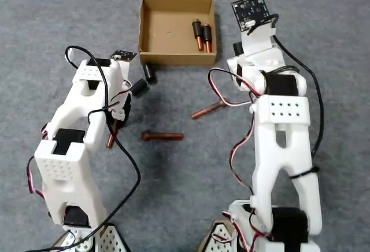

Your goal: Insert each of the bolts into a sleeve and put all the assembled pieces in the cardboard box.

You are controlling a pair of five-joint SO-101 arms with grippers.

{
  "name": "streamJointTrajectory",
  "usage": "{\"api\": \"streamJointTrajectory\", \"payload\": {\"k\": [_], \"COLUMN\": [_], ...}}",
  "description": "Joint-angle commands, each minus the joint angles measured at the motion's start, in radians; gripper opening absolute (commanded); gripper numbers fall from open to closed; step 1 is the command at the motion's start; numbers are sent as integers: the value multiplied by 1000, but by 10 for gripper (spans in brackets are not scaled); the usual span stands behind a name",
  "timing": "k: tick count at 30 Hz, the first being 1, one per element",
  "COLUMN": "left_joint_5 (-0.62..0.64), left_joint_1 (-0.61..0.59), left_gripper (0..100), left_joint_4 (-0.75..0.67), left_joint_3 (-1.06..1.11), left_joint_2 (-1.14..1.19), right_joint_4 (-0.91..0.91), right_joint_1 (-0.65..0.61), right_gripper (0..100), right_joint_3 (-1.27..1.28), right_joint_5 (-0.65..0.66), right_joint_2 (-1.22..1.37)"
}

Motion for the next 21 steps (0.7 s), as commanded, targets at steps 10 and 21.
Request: {"api": "streamJointTrajectory", "payload": {"k": [10,21], "left_joint_5": [12,14], "left_joint_1": [-3,0], "left_gripper": [18,18], "left_joint_4": [-41,-743], "left_joint_3": [250,738], "left_joint_2": [-886,-1296], "right_joint_4": [245,-755], "right_joint_1": [-147,-398], "right_gripper": [1,2], "right_joint_3": [170,891], "right_joint_5": [-3,-206], "right_joint_2": [-585,-674]}}
